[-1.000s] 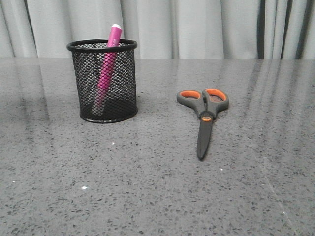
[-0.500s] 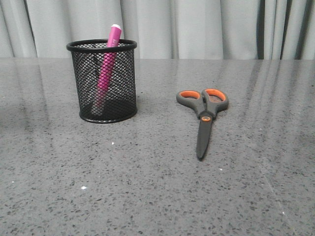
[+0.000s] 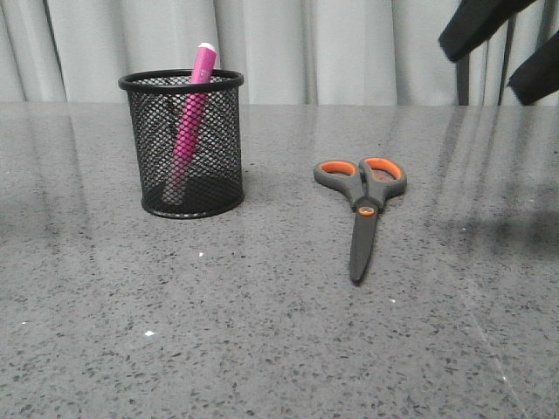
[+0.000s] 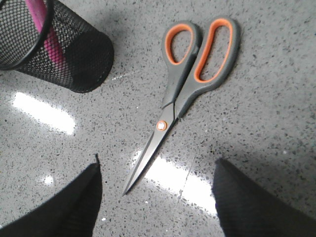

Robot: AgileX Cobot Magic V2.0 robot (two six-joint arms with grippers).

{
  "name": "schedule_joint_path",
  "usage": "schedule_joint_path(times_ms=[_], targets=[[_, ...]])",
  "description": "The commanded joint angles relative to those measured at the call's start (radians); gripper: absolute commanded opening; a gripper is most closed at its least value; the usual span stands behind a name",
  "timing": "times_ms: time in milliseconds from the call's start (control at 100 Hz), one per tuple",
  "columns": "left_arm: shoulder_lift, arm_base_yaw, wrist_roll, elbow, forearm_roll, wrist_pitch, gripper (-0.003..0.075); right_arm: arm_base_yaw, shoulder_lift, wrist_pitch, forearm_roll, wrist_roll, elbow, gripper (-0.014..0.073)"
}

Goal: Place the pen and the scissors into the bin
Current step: 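Lower the right gripper onto the scissors handles and close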

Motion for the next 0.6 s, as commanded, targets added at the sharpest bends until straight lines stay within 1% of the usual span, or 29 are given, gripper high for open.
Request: schedule_joint_path(times_ms=[0,40,70,110,150,230,300,370,420,590], targets=[[-0.014,0.002,-0.011,-0.026,-0.037,-0.043,0.0385,0.012,0.012,-0.015,0.026,-0.013,-0.053,0.0433],[-0.014,0.002,-0.011,-0.026,-0.037,-0.043,0.0385,0.031,0.024,-0.015,0.000,0.000,-0.068,0.0433],[-0.014,0.002,-0.011,-0.026,-0.038,-0.043,0.0385,0.048,0.033,-0.011,-0.045,0.025,-0.080,0.0433],[-0.014,0.002,-0.011,-0.026,-0.039,-0.043,0.0385,0.084,0.049,-0.011,-0.114,0.091,-0.101,0.0433],[-0.014,0.002,-0.011,-0.026,-0.039,-0.043,0.0385,0.121,0.064,-0.011,-0.225,0.173,-0.119,0.0433],[-0.014,0.002,-0.011,-0.026,-0.039,-0.043,0.0385,0.229,0.110,-0.006,-0.456,0.332,-0.163,0.0433],[-0.014,0.002,-0.011,-0.026,-0.039,-0.043,0.0385,0.307,0.156,0.006,-0.574,0.435,-0.198,0.0433],[-0.014,0.002,-0.011,-0.026,-0.039,-0.043,0.0385,0.355,0.207,0.023,-0.614,0.492,-0.235,0.0433],[-0.014,0.002,-0.011,-0.026,-0.039,-0.043,0.0385,0.372,0.247,0.037,-0.614,0.516,-0.261,0.0433],[-0.014,0.002,-0.011,-0.026,-0.039,-0.043,0.0385,0.377,0.364,0.050,-0.625,0.605,-0.334,0.0433]])
